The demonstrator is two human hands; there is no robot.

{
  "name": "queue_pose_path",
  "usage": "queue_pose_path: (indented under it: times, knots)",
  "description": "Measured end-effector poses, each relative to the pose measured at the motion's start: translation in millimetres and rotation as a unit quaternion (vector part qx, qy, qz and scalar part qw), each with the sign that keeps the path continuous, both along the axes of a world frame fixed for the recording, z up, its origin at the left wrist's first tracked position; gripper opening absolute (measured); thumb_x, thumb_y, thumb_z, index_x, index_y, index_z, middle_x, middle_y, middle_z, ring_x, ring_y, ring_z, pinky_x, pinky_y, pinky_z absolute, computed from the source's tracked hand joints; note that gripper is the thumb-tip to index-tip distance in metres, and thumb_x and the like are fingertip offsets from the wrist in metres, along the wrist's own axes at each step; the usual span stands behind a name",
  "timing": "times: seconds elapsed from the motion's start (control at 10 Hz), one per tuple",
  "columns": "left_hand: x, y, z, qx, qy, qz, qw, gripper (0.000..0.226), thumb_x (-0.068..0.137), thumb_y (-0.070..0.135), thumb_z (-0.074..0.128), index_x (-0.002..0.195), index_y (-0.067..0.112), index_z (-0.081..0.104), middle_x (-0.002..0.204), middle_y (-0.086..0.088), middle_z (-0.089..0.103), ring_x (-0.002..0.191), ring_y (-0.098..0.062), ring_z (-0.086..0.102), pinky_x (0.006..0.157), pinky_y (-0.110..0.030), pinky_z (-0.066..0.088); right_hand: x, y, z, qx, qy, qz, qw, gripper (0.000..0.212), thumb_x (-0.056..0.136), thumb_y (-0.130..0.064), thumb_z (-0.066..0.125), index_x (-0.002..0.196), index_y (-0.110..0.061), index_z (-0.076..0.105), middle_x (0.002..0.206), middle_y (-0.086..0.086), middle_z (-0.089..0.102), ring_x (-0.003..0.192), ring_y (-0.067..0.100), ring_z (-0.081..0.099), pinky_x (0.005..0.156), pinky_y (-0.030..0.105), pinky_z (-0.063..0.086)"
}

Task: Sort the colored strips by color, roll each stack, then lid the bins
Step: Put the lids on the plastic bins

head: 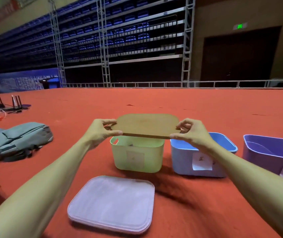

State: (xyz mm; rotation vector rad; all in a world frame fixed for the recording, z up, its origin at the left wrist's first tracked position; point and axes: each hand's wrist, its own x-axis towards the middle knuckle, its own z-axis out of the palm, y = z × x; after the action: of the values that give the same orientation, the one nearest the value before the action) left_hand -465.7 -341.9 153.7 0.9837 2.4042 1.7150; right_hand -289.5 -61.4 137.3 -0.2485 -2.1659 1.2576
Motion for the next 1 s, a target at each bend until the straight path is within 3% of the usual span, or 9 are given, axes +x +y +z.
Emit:
queue_pose_path:
  times: [0.1,0.2,0.3,0.5,0.6,0.7,0.8,0.9,1.0]
  knots:
    - [-19.5,12.3,-0.8,-0.048,0.018,-0.018,0.999,0.072,0.066,0.006,0.084,0.130,-0.001,0.054,0.143,-0.007,0.047,0.121,-0.011,0.051,0.098,-0.019,0.040,-20.7,11.2,-5.8,0.024,-0.021,-0.004,0.999,0.063,0.032,-0.048,0.091,0.082,-0.018,0.067,0.092,0.009,0.071,0.090,0.011,0.065,0.092,0.038,0.054]
    - [-48.0,22.2,-7.2,-0.080,0.017,-0.023,0.996,0.074,0.063,0.006,0.086,0.129,-0.002,0.054,0.146,-0.009,0.043,0.119,-0.005,0.046,0.101,-0.017,0.035,-49.9,14.2,-13.7,0.079,-0.061,-0.027,0.995,0.058,0.050,-0.031,0.093,0.100,-0.013,0.070,0.095,0.001,0.069,0.093,0.011,0.065,0.085,0.022,0.049]
    - [-71.4,24.3,-21.2,-0.108,0.010,-0.020,0.994,0.072,0.064,0.004,0.085,0.129,-0.002,0.055,0.145,-0.008,0.045,0.119,-0.005,0.045,0.100,-0.019,0.035,-73.0,14.4,-27.0,0.123,-0.090,-0.045,0.987,0.066,0.050,-0.044,0.090,0.106,-0.016,0.071,0.097,0.002,0.072,0.099,0.017,0.065,0.090,0.033,0.051]
    - [-96.4,17.5,-40.6,-0.145,0.008,-0.022,0.989,0.069,0.063,0.007,0.086,0.126,0.001,0.059,0.141,-0.010,0.049,0.127,-0.013,0.047,0.103,-0.023,0.037,-88.4,9.0,-36.7,0.155,-0.139,-0.020,0.978,0.067,0.053,-0.047,0.088,0.108,-0.012,0.072,0.097,0.001,0.073,0.098,0.013,0.064,0.082,0.026,0.049]
    - [-100.6,12.4,-45.6,-0.152,-0.004,-0.027,0.988,0.076,0.057,0.012,0.090,0.125,-0.001,0.059,0.140,-0.010,0.050,0.122,-0.011,0.051,0.102,-0.022,0.038,-90.1,4.2,-35.7,0.164,-0.159,-0.018,0.973,0.065,0.053,-0.048,0.088,0.103,-0.009,0.072,0.080,-0.005,0.069,0.080,0.007,0.061,0.068,0.015,0.047]
    - [-101.4,11.1,-51.7,-0.179,-0.013,-0.018,0.984,0.079,0.052,0.024,0.092,0.122,0.002,0.062,0.136,-0.011,0.055,0.120,-0.015,0.055,0.104,-0.027,0.041,-90.0,-0.4,-33.8,0.184,-0.165,-0.033,0.968,0.061,0.054,-0.046,0.088,0.099,-0.007,0.073,0.058,-0.012,0.049,0.056,0.002,0.043,0.047,0.008,0.035]
    - [-104.0,15.6,-58.3,-0.192,-0.014,-0.006,0.981,0.051,0.074,0.011,0.080,0.121,0.009,0.063,0.130,-0.012,0.060,0.120,-0.023,0.057,0.092,-0.023,0.046,-90.0,-2.6,-35.9,0.201,-0.181,-0.035,0.962,0.058,0.057,-0.045,0.088,0.096,-0.005,0.073,0.056,-0.009,0.046,0.053,0.004,0.040,0.045,0.011,0.033]
    - [-105.3,18.3,-59.2,-0.203,0.003,0.003,0.979,0.050,0.077,0.018,0.079,0.123,0.012,0.063,0.132,-0.011,0.059,0.122,-0.024,0.056,0.091,-0.022,0.043,-90.6,-3.2,-35.8,0.198,-0.204,-0.039,0.958,0.058,0.059,-0.045,0.086,0.097,-0.004,0.073,0.066,-0.002,0.054,0.065,0.011,0.046,0.052,0.023,0.035]
    - [-97.6,22.3,-50.5,-0.223,0.030,0.026,0.974,0.051,0.082,0.035,0.073,0.127,0.016,0.060,0.139,-0.008,0.052,0.129,-0.026,0.048,0.103,-0.034,0.037,-97.1,5.3,-28.7,0.194,-0.223,-0.046,0.954,0.068,0.063,-0.058,0.077,0.101,-0.001,0.070,0.090,0.011,0.068,0.082,0.014,0.054,0.064,0.025,0.039]
